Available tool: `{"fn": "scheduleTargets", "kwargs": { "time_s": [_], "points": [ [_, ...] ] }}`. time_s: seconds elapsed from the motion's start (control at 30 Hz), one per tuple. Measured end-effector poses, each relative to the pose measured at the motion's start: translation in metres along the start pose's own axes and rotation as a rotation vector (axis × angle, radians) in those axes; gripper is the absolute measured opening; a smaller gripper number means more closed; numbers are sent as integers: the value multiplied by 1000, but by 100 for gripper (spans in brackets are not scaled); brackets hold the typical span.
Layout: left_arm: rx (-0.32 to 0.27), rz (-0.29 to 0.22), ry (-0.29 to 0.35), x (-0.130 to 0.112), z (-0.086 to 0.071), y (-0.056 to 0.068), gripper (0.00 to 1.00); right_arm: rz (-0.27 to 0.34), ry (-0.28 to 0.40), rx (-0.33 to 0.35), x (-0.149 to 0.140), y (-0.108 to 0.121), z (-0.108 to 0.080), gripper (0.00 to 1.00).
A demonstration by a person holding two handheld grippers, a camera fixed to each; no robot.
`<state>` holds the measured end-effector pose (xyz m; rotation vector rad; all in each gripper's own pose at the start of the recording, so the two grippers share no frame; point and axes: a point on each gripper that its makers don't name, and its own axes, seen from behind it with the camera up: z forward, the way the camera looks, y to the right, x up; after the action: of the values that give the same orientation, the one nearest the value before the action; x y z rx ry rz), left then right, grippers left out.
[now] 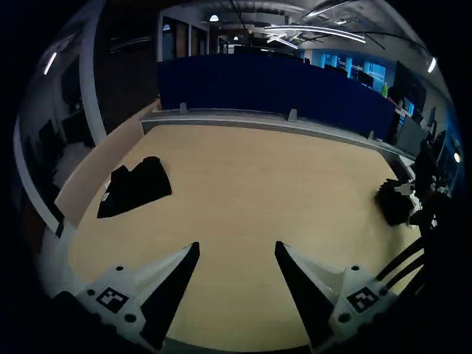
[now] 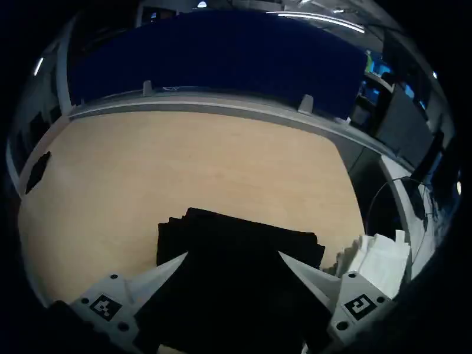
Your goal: Fold towel
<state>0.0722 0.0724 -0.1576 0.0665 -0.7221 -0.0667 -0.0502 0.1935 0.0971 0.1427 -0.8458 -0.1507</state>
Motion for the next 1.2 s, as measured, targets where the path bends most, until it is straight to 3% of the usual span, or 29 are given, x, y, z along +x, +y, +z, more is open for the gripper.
{"fn": "scheduleTargets", "kwargs": {
  "time_s": [0.27,0.5,0.87,1.2],
  "points": [
    [-3,-5,1,-1,0,1,95,12,1,6,2,-1,0,98],
    [-20,-10,16,5,2,1,95,13,48,-17,11,-3,-25,98],
    [-62,-15,59,19,10,-5,95,52,160,-66,13,-25,-99,98],
    [-134,-7,136,47,18,-2,94,122,428,-124,29,-70,-184,98]
  ]
}}
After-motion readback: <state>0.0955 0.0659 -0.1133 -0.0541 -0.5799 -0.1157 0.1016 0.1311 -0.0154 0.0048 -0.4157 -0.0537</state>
